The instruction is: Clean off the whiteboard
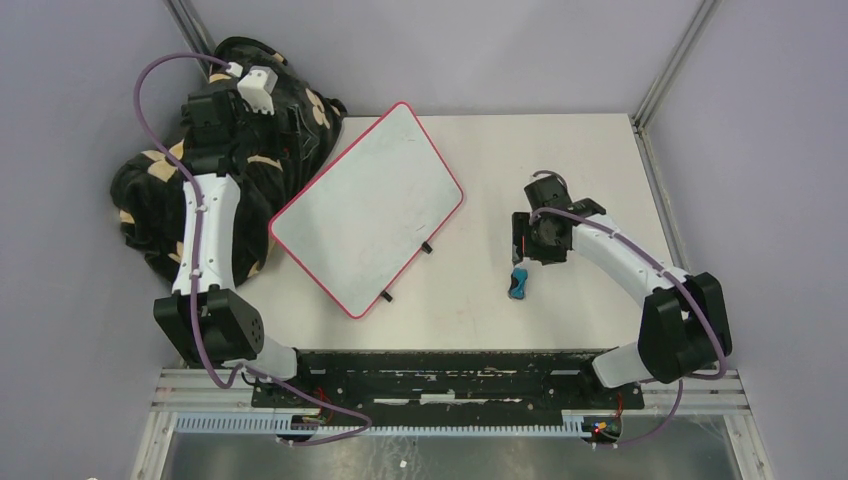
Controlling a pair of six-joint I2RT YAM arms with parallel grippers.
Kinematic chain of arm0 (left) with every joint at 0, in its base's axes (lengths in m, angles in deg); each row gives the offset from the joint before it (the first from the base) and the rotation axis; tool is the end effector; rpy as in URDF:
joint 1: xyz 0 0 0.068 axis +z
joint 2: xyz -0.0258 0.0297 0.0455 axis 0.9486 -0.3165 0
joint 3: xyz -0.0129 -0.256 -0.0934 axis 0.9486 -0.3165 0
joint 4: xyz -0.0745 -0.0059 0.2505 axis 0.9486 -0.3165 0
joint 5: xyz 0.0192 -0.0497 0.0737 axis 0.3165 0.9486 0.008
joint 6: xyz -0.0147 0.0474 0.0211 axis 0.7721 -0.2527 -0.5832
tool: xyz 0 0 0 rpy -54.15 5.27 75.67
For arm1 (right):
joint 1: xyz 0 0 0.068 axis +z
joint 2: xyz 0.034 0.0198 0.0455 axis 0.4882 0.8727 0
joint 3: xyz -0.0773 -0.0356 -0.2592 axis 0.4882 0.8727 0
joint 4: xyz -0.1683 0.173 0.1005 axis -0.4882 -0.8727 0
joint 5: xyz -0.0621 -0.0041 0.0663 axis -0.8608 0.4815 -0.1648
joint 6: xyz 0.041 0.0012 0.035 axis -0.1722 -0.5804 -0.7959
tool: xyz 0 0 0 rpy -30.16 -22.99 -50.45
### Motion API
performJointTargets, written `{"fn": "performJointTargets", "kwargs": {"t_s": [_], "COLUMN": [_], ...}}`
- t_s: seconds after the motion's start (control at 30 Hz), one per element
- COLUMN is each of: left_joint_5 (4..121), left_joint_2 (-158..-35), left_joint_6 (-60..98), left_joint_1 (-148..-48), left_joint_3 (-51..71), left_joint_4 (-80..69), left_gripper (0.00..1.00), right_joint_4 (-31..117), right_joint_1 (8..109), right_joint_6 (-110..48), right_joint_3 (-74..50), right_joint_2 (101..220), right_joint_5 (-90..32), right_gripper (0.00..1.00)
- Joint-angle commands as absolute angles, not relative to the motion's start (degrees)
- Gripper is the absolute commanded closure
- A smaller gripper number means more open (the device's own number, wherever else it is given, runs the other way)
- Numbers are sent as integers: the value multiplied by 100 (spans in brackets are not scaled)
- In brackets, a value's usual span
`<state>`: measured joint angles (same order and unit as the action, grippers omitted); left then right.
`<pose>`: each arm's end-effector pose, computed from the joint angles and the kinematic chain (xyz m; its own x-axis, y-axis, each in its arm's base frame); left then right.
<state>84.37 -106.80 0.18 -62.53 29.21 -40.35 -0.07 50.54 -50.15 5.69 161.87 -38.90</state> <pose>0.3321 0.0346 0.4108 -0.4163 0.0389 -0.9084 0.3554 0.9266 -0.1232 0.2571 0.0986 0.2254 -0.9295 0.1033 -0.3542 0.0634 0.9904 0.1225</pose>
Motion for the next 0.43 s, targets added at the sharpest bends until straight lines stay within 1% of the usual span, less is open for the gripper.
{"fn": "performJointTargets", "kwargs": {"t_s": [0.0, 0.07, 0.13, 0.3, 0.4], "left_joint_5": [8318, 8305, 8292, 8298, 8310], "left_joint_2": [-10437, -10462, -10465, -10452, -10419], "left_joint_6": [248, 284, 325, 428, 450], "left_joint_1": [-6268, -6271, -6275, -6274, -6268], "left_joint_3": [2882, 2876, 2840, 2809, 2764], "left_joint_4": [-3720, -3724, -3697, -3680, -3656], "left_gripper": [1, 1, 1, 1, 1], "right_joint_4": [83, -4, -65, -4, 59], "right_joint_1": [5049, 5050, 5048, 5049, 5043], "right_joint_6": [-4949, -4945, -4928, -4869, -4825], "right_joint_3": [17, -111, -200, -268, -258], "right_joint_2": [15917, 15892, 15853, 15735, 15669], "right_joint_5": [-4575, -4934, -5215, -5624, -5840], "right_gripper": [27, 24, 23, 28, 28]}}
